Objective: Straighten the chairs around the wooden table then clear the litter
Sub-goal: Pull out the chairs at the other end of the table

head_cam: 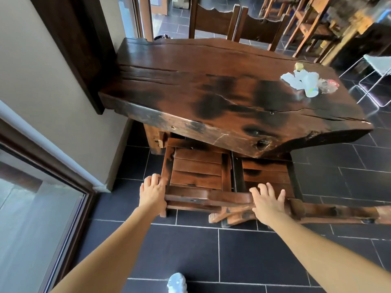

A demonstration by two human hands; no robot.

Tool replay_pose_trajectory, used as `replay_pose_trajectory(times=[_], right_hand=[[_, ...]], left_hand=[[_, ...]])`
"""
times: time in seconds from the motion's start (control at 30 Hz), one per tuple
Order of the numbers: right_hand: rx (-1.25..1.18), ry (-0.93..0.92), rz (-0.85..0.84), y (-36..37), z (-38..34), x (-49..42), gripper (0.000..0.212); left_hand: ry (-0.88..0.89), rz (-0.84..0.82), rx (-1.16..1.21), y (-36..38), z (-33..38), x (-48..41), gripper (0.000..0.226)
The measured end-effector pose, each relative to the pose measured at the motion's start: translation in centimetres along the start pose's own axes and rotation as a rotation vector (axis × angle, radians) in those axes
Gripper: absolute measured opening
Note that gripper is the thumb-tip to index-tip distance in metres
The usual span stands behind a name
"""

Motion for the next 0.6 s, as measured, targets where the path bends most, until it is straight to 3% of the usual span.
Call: replay_pose_trajectory(times=[0.27,0.6], right_hand=[[-0.062,0.008,0.026,0.7,0.1,0.2,0.057],[-0.093,-0.061,-0.007,0.4,1.2,-1.3,0.062]], left_hand=[[-0.031,0.027,0.062,0.5,0.0,0.2,0.064],[-0.092,0.002,0.052,0.2,1.0,-0.5,0.063]])
Point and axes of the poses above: each hand's wrist, its own x-axis away from the middle knuckle, its own y-axis out of the palm, z = x × y, the point moved 2 cm from there along -x, towards the middle knuckle, and after that the axes turned 5 degrees about -y, right-handed, at the moved point
